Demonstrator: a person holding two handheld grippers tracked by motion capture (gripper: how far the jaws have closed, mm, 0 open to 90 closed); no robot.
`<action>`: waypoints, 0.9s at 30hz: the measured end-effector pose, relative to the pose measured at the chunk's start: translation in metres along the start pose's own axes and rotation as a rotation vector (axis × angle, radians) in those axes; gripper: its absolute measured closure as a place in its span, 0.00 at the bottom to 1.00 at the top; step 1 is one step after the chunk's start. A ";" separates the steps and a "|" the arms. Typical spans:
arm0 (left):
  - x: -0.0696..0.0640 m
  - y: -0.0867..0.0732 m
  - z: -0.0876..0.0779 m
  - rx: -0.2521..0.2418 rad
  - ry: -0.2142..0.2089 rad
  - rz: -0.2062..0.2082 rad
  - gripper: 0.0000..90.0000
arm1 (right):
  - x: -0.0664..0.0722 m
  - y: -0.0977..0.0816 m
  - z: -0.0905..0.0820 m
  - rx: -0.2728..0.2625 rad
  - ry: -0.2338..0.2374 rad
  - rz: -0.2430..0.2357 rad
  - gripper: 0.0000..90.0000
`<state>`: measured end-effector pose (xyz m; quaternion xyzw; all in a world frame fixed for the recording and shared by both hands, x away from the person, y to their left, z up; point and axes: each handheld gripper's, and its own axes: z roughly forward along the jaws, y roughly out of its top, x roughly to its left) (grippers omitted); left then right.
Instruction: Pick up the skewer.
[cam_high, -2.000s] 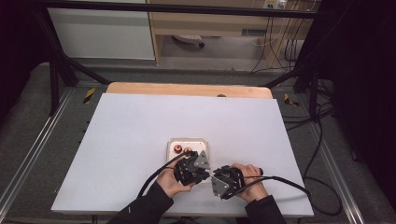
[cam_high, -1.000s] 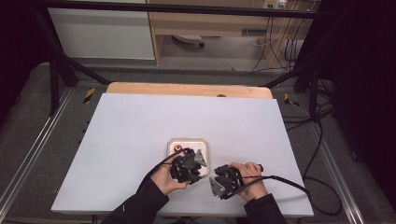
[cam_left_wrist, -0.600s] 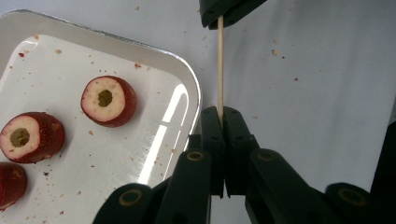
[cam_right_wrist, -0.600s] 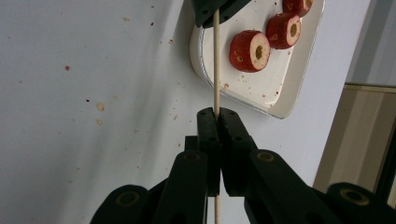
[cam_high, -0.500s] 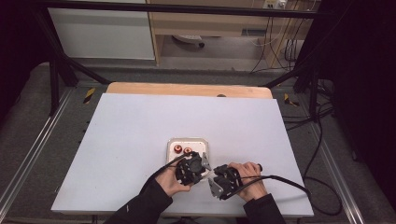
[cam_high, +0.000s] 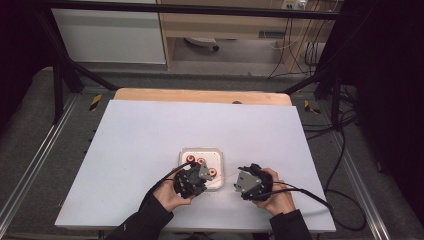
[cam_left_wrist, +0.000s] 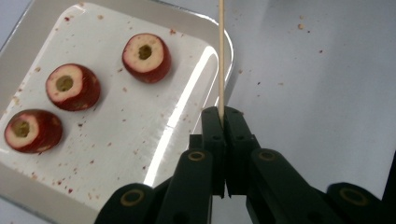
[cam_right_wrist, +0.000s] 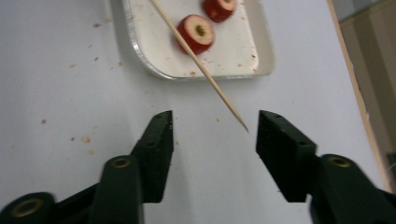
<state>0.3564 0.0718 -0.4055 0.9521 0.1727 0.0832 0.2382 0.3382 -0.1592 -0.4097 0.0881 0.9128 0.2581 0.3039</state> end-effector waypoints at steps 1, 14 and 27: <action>0.001 -0.003 -0.001 -0.004 0.006 -0.002 0.98 | -0.002 -0.003 0.000 -0.011 0.004 0.043 0.41; 0.012 -0.051 -0.025 -0.137 0.069 -0.110 0.98 | -0.013 -0.041 -0.004 -0.082 0.061 0.508 0.19; 0.013 -0.104 -0.033 -0.261 0.109 -0.267 0.98 | -0.020 -0.034 0.002 -0.037 0.140 0.665 0.03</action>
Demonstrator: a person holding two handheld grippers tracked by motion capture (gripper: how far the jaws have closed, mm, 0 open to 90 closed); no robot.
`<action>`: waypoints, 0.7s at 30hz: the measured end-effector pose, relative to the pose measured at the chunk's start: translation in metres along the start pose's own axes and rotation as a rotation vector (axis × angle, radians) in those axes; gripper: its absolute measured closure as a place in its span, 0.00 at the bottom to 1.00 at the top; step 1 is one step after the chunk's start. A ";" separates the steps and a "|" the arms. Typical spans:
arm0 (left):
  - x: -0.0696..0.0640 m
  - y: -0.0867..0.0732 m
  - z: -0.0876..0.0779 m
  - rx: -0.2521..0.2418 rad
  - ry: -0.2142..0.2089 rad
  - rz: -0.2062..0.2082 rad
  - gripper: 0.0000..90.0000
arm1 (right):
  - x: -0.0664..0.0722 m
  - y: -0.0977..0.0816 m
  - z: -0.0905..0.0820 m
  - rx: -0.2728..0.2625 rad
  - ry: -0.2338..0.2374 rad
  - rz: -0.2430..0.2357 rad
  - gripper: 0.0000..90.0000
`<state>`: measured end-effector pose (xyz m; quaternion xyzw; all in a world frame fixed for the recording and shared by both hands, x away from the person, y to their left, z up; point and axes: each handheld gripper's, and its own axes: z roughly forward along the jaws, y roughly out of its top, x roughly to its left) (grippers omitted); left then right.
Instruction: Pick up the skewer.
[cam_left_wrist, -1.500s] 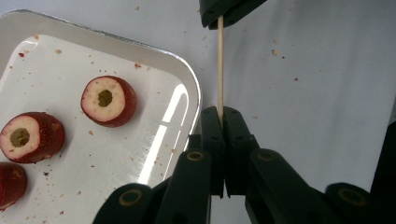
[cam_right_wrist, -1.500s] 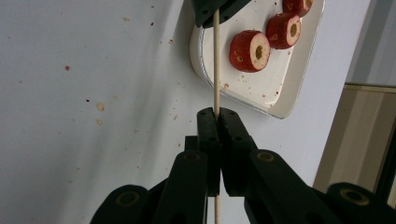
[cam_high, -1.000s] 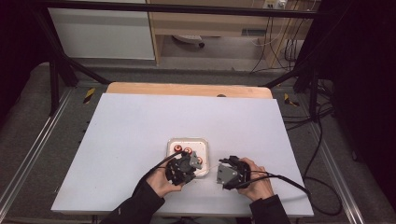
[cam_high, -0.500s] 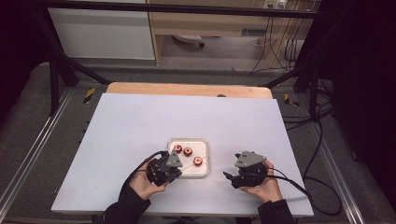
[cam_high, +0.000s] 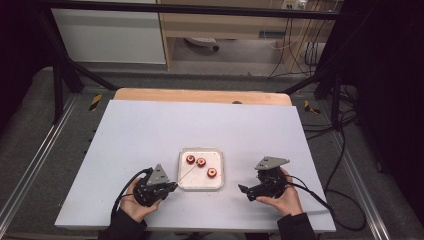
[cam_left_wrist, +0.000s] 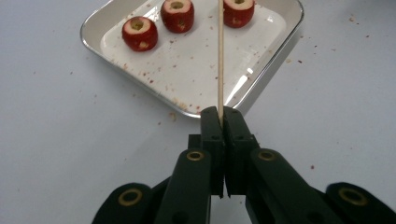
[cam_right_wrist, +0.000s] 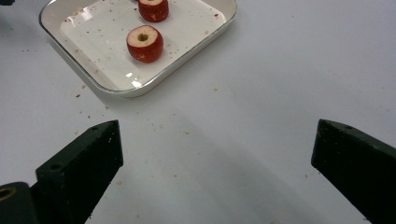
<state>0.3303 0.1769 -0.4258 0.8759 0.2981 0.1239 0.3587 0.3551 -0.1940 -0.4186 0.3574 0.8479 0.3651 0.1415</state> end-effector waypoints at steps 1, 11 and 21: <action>0.003 -0.002 0.000 -0.025 -0.004 0.006 0.98 | 0.001 0.002 0.001 -0.001 0.006 0.003 0.03; 0.006 -0.017 -0.006 -0.055 0.011 -0.016 0.98 | 0.013 0.033 0.005 0.012 0.031 0.010 0.05; 0.007 -0.022 -0.009 -0.077 0.012 -0.023 0.98 | 0.022 0.060 0.023 0.062 0.056 0.033 0.05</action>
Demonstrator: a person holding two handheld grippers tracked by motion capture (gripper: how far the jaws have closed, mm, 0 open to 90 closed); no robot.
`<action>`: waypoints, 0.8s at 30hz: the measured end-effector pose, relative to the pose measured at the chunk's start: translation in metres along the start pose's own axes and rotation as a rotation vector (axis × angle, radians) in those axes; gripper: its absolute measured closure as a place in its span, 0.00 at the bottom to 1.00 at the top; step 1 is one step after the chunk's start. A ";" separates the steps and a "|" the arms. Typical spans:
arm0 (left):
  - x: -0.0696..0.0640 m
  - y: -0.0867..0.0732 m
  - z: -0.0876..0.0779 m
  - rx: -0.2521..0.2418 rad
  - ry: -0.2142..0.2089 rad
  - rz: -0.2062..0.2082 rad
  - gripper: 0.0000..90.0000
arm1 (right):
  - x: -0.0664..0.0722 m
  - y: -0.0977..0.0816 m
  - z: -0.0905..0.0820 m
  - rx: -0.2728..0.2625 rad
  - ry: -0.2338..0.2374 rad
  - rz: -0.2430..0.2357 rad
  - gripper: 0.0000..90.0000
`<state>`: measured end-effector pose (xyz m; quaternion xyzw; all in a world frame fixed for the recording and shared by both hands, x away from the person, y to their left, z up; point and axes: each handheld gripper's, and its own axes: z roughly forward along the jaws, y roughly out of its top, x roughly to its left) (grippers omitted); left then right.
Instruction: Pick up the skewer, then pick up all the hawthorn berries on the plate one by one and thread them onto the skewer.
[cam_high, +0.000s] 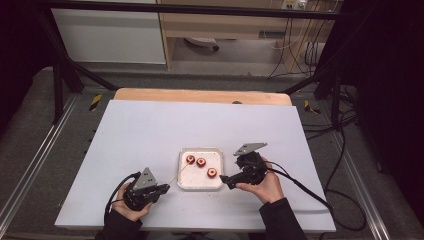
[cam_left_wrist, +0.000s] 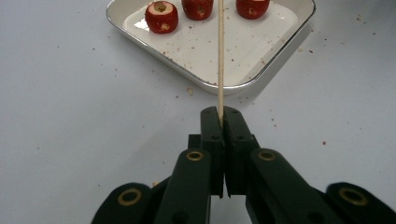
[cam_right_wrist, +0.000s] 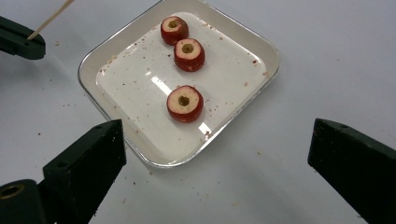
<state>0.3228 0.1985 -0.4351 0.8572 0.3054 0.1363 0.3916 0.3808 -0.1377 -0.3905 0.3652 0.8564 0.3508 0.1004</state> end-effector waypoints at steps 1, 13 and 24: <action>0.000 0.000 0.000 0.001 -0.002 0.000 0.98 | 0.000 0.001 0.002 0.002 -0.002 -0.001 0.05; 0.002 -0.002 0.000 -0.011 -0.003 -0.012 0.98 | 0.007 0.022 0.022 0.081 -0.002 0.024 0.08; 0.004 -0.001 0.000 -0.017 0.002 -0.016 0.98 | 0.018 0.048 0.045 0.205 0.018 -0.050 0.20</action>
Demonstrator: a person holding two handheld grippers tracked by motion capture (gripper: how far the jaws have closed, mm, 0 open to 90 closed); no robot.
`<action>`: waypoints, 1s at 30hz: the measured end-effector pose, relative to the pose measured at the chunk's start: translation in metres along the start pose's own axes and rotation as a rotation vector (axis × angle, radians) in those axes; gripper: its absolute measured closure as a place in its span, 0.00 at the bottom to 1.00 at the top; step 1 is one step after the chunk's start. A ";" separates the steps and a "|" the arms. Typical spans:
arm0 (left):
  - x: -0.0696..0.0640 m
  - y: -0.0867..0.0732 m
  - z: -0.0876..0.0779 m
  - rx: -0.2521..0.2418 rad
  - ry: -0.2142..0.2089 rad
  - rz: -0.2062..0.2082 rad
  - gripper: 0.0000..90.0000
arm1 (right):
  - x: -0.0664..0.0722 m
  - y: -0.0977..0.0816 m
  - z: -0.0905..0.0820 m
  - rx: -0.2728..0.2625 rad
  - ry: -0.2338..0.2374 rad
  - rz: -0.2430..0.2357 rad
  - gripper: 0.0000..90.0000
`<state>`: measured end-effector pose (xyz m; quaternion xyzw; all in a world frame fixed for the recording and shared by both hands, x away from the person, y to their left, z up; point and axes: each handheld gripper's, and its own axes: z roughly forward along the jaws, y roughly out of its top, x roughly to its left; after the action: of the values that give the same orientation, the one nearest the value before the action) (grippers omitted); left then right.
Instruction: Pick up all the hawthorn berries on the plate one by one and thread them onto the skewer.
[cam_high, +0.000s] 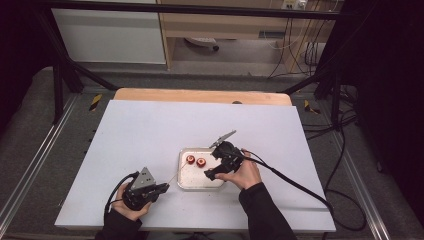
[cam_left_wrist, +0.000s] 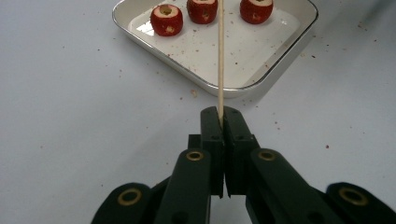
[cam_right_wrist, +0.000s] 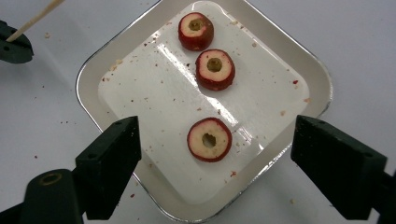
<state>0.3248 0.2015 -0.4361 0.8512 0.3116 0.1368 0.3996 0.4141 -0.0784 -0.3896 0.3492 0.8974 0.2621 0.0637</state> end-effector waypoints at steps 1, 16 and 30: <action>0.001 0.000 0.000 0.001 -0.002 -0.001 0.98 | 0.001 0.002 0.002 0.018 -0.001 -0.006 0.22; 0.000 -0.001 0.003 0.011 -0.005 0.002 0.98 | -0.008 0.010 0.025 0.155 0.070 -0.003 0.52; 0.000 -0.001 0.003 0.013 -0.006 0.002 0.98 | -0.011 0.011 0.034 0.196 0.092 0.036 0.66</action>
<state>0.3263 0.2001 -0.4386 0.8545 0.3104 0.1328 0.3947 0.4388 -0.0645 -0.4141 0.3576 0.9142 0.1899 -0.0169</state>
